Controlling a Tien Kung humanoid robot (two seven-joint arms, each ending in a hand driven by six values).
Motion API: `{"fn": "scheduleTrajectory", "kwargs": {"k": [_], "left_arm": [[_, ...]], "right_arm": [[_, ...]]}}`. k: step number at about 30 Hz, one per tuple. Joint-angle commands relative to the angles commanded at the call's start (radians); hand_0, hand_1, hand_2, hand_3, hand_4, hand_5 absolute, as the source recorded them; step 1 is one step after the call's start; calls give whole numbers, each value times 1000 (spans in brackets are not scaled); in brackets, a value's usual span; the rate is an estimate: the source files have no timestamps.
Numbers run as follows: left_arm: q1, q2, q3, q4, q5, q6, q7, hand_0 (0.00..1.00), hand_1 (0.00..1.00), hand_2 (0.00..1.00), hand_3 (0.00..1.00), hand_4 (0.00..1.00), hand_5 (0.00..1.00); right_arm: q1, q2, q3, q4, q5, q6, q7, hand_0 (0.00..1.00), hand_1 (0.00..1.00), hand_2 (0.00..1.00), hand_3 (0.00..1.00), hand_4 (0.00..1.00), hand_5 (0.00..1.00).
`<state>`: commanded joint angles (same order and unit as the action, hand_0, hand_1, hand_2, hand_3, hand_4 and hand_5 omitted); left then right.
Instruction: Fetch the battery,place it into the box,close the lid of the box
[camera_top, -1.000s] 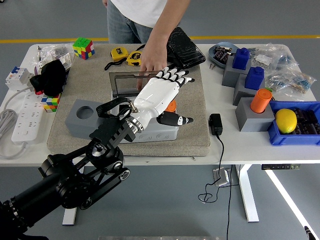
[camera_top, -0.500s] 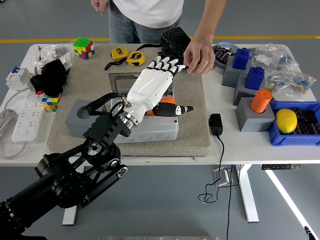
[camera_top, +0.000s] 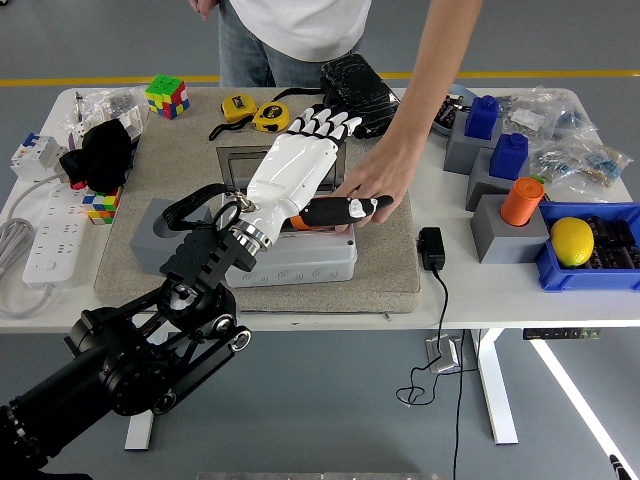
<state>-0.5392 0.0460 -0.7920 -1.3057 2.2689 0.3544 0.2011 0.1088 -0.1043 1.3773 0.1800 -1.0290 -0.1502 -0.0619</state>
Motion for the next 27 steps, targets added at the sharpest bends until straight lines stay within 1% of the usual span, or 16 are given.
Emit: {"fn": "scheduleTrajectory", "kwargs": {"k": [10,20,27], "left_arm": [[-2,0,7,0,0,-4,13,998,998,998,989,998,998],[-6,1,-6,3,0,-11,21,998,998,998,986,998,998],[-7,2,-19,31,0,-16,17,998,998,998,984,998,998]], "right_arm": [[3,2,4,0,0,-1,1,813,766,745,791,998,998],[3,3,10,0,-5,0,-1,813,766,745,791,998,998],[4,4,10,0,-4,-1,1,813,766,745,791,998,998]]}}
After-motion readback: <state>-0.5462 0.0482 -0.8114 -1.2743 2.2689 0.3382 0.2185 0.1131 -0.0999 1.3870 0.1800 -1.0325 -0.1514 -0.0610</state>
